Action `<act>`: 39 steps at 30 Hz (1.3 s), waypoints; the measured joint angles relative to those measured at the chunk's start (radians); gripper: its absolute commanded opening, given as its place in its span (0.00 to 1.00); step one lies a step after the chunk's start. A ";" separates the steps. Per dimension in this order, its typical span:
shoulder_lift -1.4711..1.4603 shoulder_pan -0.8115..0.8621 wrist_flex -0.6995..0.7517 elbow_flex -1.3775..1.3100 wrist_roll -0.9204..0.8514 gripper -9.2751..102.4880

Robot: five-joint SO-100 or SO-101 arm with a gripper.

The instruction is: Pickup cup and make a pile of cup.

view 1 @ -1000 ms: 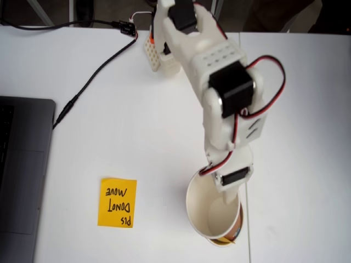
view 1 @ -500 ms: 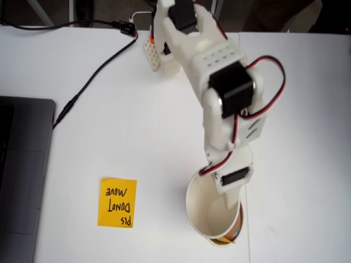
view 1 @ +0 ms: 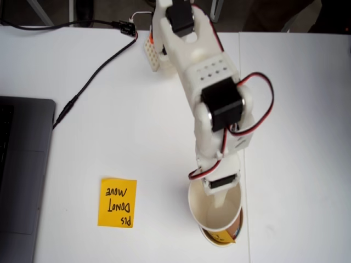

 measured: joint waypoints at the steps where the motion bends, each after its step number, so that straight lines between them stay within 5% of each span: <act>1: 0.000 0.002 0.000 0.000 0.000 0.18; 12: 0.012 0.000 0.000 0.012 0.005 0.02; 26: 0.014 0.000 0.000 0.012 0.000 0.03; 39: 0.064 0.000 0.000 0.066 0.000 0.27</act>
